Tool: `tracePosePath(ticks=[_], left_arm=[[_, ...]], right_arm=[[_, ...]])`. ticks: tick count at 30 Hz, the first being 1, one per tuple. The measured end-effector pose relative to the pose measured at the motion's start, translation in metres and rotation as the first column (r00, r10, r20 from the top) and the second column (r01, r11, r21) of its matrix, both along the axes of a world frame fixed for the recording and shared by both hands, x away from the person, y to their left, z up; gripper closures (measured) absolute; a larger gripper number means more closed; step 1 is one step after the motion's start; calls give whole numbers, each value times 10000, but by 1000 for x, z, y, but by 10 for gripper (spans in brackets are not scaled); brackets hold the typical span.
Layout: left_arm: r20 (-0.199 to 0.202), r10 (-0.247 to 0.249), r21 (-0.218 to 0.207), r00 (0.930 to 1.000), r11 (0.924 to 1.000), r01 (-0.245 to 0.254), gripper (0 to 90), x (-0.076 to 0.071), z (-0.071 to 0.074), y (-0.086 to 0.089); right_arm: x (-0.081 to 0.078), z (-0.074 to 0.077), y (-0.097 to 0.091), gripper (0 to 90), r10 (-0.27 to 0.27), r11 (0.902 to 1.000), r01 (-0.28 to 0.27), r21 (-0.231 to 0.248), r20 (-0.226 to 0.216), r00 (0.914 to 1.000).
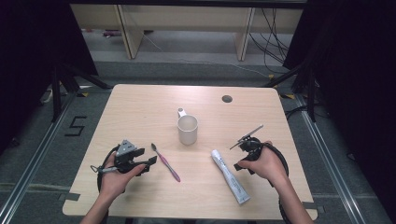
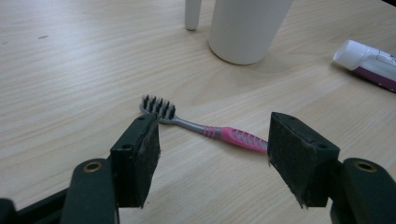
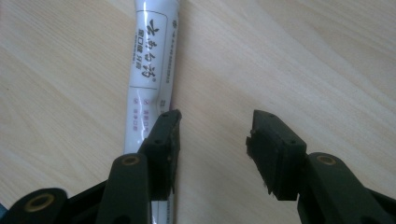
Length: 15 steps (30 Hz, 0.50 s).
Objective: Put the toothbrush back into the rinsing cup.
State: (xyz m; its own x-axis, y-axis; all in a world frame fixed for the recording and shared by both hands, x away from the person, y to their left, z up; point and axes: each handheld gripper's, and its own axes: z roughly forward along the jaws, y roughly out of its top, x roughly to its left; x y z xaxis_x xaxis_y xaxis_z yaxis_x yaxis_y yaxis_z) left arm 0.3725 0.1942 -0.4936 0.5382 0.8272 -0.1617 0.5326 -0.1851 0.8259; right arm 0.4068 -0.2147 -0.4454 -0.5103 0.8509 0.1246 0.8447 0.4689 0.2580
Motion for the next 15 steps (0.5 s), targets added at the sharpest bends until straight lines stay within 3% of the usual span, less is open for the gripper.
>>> tracePosePath(ticks=[4, 6, 8, 10, 13, 15], left_arm=[[-272, -409, 469, 9988, 9980, 422, 337, 4, 0, -6], [-270, -309, 315, 9992, 9990, 318, 337, 4, 0, -9], [-314, -467, 527, 9984, 9974, 483, 337, 6, 0, -12], [-320, -462, 500, 9984, 9976, 478, 337, 7, 1, -13], [-300, -445, 464, 9986, 9979, 459, 337, 8, 1, -16], [-352, -561, 703, 9978, 9958, 585, 336, 9, 2, -16]], right_arm=[[0, 1, 3, 530, 137, 9999, -137, -71, -69, 9999], [0, 1, 4, 530, 35, 10000, -36, -78, -96, 9999], [-1, 2, 6, 529, -44, 10000, 42, -89, -180, 9998], [-1, 1, 5, 528, 169, 9999, -169, 33, 98, 9998], [-2, 3, 7, 528, -73, 10000, 73, -7, -2, 10000], [-2, 3, 9, 527, 114, 9999, -114, -53, 19, 9999]])
